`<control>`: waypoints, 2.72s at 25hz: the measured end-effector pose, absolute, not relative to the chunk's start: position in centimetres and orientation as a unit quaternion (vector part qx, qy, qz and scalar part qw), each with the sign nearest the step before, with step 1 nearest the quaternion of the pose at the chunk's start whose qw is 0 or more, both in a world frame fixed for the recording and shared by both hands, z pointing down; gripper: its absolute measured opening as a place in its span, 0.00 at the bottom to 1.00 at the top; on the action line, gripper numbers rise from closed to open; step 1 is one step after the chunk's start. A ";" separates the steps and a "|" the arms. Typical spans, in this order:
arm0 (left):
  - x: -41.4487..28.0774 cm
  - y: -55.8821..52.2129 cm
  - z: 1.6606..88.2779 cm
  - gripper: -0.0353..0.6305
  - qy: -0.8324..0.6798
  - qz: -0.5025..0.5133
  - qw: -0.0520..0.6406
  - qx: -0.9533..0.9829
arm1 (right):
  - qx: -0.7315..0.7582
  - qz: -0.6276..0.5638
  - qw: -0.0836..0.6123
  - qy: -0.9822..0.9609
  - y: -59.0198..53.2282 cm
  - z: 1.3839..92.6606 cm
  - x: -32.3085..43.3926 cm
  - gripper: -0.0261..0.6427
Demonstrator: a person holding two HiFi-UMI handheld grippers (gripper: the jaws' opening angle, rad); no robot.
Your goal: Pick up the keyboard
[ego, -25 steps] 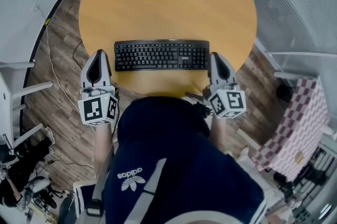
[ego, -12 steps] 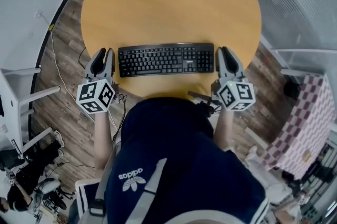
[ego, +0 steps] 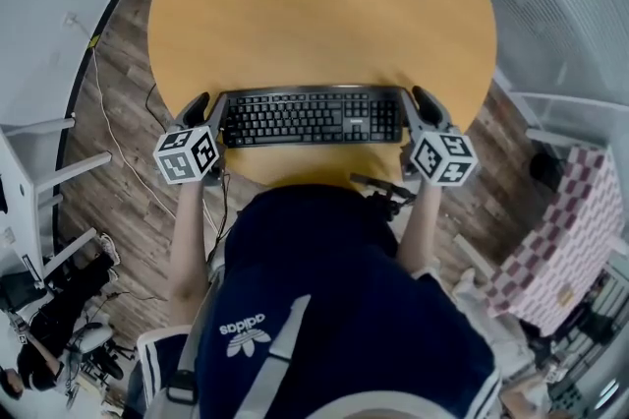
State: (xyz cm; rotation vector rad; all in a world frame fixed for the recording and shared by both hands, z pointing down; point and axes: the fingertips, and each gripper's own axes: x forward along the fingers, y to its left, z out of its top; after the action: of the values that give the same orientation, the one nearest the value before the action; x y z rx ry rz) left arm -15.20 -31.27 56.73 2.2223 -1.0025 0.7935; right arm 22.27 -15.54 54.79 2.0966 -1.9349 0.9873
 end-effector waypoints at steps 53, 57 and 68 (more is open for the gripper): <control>-15.6 -31.0 63.1 0.32 -0.373 0.288 0.396 0.788 | 0.630 0.467 0.052 -0.618 -14.3 64.6 23.5 0.28; -15.1 -31.9 60.4 0.32 -0.373 0.267 0.362 0.812 | 0.634 0.435 0.035 -0.639 -15.2 62.1 23.8 0.28; -13.9 -32.9 52.4 0.32 -0.370 0.182 0.303 0.859 | 0.655 0.333 0.008 -0.678 -16.2 52.7 24.8 0.28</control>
State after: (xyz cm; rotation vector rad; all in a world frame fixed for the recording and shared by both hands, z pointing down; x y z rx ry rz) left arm -13.86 -32.86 52.40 2.2776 -0.9805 0.4821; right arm 24.77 -16.23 52.70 2.0481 -2.1202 1.0396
